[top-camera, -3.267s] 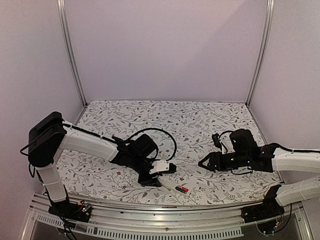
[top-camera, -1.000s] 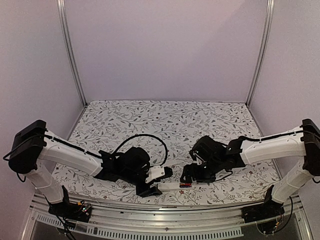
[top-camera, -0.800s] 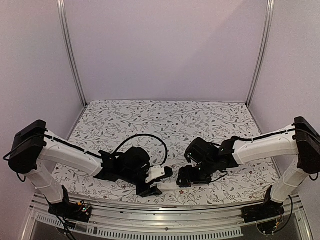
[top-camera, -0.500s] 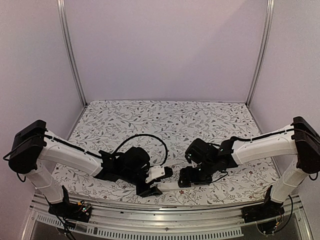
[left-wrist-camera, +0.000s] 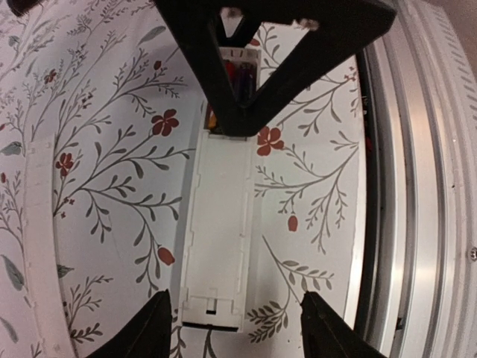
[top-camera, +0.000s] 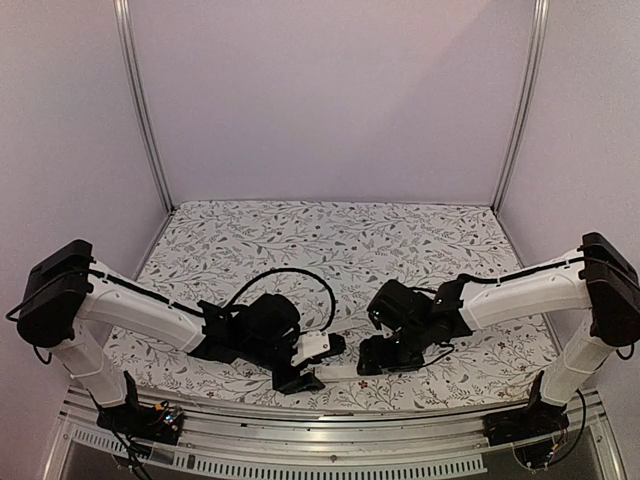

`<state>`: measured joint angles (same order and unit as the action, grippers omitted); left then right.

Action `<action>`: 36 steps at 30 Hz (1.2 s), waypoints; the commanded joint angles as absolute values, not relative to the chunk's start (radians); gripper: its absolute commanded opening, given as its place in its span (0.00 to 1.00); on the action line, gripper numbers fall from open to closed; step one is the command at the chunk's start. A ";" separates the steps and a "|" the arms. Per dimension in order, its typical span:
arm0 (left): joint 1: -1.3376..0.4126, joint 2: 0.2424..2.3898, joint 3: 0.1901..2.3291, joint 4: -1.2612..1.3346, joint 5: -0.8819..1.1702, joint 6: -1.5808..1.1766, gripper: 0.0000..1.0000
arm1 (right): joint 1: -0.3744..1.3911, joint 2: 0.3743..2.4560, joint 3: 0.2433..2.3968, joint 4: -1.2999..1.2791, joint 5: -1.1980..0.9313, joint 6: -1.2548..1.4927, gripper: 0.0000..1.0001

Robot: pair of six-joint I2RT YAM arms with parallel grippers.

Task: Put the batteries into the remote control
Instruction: Load the battery into the battery compartment.

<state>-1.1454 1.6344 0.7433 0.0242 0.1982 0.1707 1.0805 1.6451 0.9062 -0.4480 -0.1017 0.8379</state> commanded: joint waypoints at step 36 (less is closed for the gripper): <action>-1.154 1.641 0.762 0.020 0.207 0.182 0.59 | 1.089 1.666 0.915 -0.495 -0.061 0.818 0.67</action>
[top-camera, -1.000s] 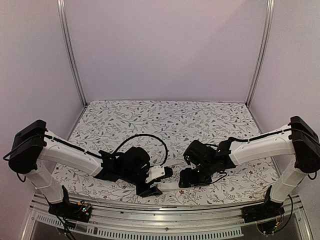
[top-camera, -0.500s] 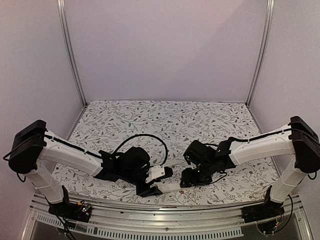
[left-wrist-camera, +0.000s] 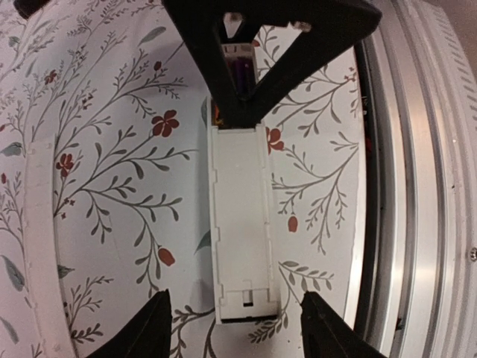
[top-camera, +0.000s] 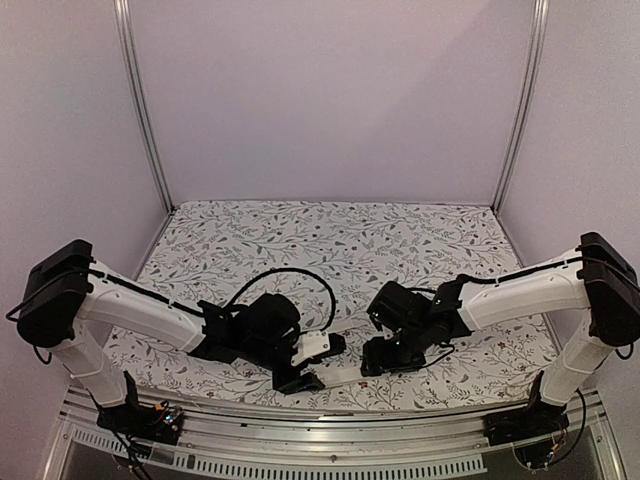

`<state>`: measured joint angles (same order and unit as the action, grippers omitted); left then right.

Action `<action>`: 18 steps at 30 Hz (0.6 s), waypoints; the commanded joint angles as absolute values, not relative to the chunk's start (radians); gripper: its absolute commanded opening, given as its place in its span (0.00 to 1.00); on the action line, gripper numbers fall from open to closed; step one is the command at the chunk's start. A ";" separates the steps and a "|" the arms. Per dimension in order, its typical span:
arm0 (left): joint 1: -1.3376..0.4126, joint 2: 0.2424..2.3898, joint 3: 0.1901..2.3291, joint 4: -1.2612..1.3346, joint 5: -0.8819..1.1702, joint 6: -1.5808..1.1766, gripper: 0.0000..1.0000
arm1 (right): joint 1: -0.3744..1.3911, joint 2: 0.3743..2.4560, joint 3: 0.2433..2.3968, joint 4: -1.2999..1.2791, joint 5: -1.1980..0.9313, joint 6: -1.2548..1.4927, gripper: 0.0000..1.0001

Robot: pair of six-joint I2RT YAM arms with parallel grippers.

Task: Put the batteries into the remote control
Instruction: Load the battery into the battery compartment.

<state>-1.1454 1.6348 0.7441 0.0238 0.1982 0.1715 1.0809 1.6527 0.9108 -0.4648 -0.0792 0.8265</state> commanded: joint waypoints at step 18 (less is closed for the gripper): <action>-1.154 1.642 0.765 0.016 0.210 0.184 0.59 | 1.089 1.545 0.988 -0.560 -0.006 0.772 0.63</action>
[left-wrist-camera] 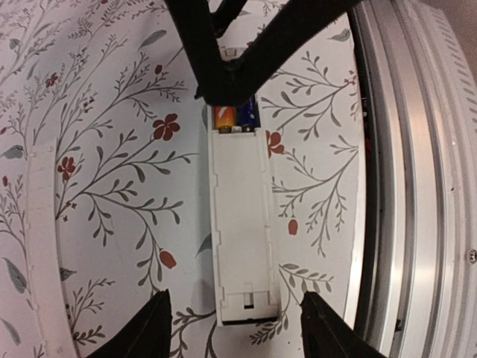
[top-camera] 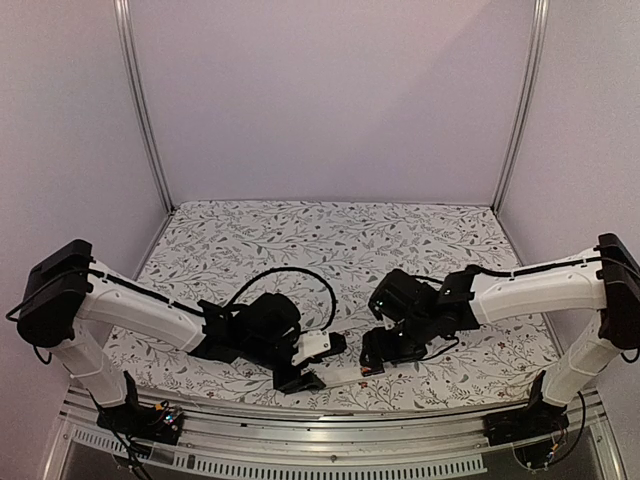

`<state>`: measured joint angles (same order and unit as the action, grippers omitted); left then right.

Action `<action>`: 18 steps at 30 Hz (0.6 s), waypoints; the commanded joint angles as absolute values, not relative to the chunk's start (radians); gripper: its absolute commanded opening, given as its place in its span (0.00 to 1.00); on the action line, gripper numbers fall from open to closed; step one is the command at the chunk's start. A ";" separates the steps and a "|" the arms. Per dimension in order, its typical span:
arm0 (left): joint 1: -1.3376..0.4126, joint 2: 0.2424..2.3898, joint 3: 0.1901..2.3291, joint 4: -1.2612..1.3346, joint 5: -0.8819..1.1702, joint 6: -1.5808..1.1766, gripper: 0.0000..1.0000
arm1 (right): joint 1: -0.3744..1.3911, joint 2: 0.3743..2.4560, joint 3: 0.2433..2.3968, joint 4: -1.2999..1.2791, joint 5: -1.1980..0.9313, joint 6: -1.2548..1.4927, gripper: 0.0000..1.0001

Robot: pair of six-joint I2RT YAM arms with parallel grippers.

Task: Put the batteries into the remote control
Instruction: Load the battery into the battery compartment.

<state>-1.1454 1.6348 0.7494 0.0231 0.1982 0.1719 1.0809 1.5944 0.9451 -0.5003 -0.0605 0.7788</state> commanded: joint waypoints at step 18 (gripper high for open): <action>-1.153 1.642 0.766 0.013 0.206 0.181 0.59 | 1.088 1.633 0.969 -0.496 -0.182 0.734 0.00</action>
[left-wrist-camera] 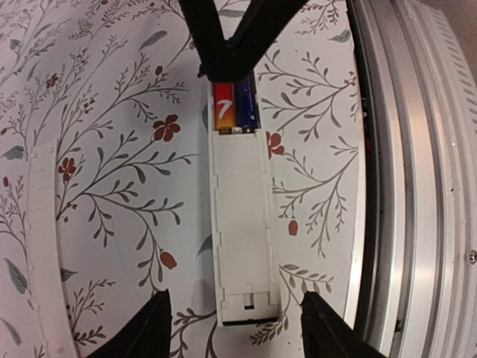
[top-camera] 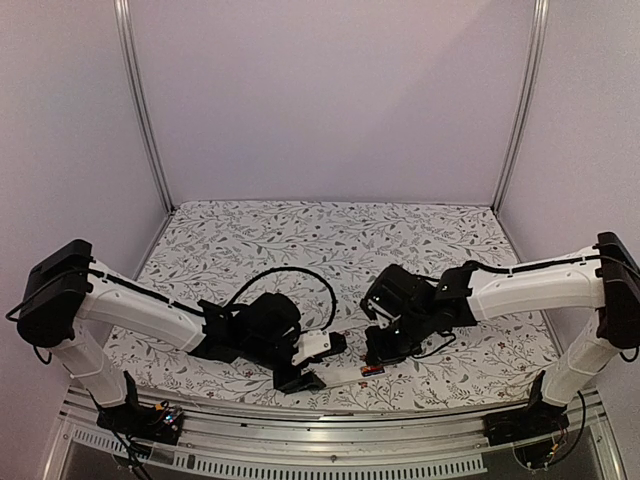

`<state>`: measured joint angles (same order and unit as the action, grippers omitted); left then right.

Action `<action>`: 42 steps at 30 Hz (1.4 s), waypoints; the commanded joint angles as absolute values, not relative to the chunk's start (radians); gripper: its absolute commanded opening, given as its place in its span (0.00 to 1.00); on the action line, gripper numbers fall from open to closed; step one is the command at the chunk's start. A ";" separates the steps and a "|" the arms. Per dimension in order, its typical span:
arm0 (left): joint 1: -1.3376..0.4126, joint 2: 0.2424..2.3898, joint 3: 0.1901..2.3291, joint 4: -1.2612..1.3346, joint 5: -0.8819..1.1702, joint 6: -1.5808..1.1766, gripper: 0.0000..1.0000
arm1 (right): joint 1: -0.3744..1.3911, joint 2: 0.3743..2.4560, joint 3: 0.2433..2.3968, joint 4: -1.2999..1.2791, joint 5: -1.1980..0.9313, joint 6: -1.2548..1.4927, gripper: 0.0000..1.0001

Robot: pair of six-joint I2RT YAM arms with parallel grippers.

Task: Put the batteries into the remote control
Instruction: Load the battery into the battery compartment, then press the battery in the battery compartment.

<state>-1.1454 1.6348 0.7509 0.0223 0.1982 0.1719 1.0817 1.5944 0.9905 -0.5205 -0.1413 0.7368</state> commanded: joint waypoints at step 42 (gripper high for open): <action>-1.114 1.539 0.771 0.024 0.220 0.161 0.62 | 1.039 1.682 0.863 -0.429 -0.159 0.706 0.00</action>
<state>-1.1362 1.5620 0.7513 0.0227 0.2035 0.1707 1.0443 1.6501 0.9047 -0.3878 -0.1867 0.7166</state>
